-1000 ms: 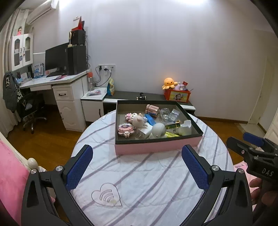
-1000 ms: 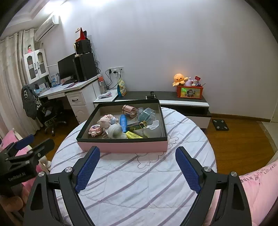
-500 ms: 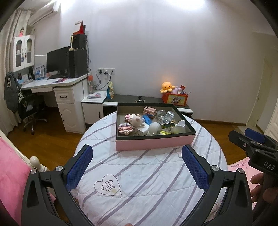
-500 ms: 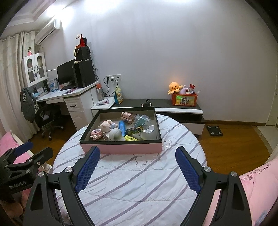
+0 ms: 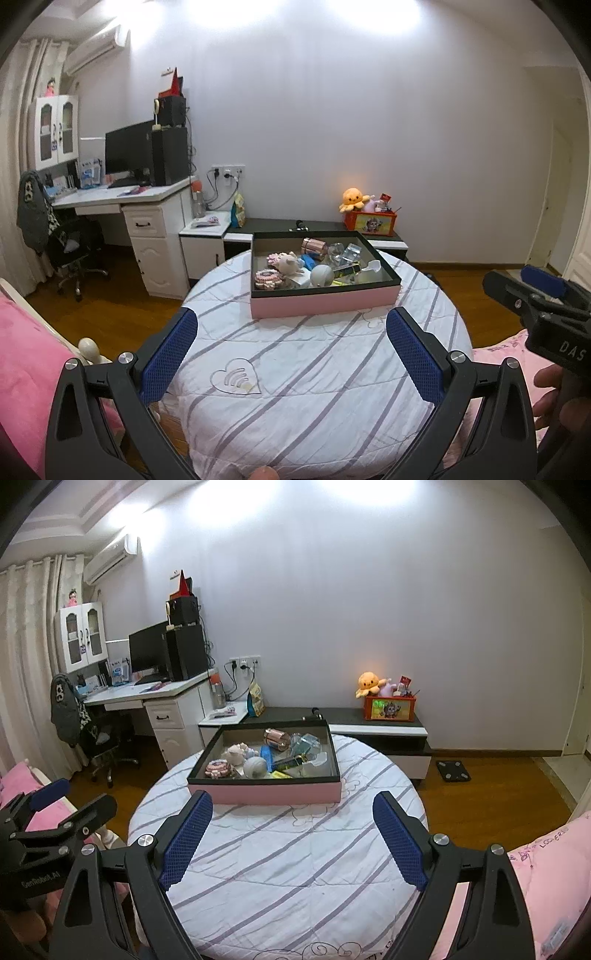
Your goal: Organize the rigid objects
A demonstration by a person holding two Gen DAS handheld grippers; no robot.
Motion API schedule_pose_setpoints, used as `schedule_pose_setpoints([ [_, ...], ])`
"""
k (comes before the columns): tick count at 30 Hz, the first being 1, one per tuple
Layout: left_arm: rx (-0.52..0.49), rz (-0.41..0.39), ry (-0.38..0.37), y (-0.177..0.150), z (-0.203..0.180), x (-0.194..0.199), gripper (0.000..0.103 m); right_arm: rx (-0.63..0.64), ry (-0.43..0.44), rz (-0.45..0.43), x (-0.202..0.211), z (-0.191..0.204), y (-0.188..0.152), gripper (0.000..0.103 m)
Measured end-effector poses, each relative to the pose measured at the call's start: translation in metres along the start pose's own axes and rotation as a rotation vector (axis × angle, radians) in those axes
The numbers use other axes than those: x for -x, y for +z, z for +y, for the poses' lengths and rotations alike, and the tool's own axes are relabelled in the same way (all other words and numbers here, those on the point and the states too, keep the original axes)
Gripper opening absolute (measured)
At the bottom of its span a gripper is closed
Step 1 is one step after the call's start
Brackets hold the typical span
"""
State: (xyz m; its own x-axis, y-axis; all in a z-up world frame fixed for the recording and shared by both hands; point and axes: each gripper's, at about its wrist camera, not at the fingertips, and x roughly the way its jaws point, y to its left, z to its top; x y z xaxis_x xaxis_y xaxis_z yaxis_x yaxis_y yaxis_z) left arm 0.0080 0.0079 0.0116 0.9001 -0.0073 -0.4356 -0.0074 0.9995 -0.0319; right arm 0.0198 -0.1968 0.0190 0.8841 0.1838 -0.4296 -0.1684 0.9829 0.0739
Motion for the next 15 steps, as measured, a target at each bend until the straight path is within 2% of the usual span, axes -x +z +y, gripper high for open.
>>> schedule_pose_setpoints([
  [5, 0.006, -0.004, 0.036, 0.0013, 0.0048, 0.0005, 0.103, 0.000, 0.001, -0.023, 0.0040, 0.0038, 0.0000, 0.090],
  [15, 0.025, -0.010, 0.029, -0.0048, 0.0098, 0.0005, 0.103, 0.001, 0.001, -0.016, 0.0020, 0.0054, -0.0056, 0.090],
])
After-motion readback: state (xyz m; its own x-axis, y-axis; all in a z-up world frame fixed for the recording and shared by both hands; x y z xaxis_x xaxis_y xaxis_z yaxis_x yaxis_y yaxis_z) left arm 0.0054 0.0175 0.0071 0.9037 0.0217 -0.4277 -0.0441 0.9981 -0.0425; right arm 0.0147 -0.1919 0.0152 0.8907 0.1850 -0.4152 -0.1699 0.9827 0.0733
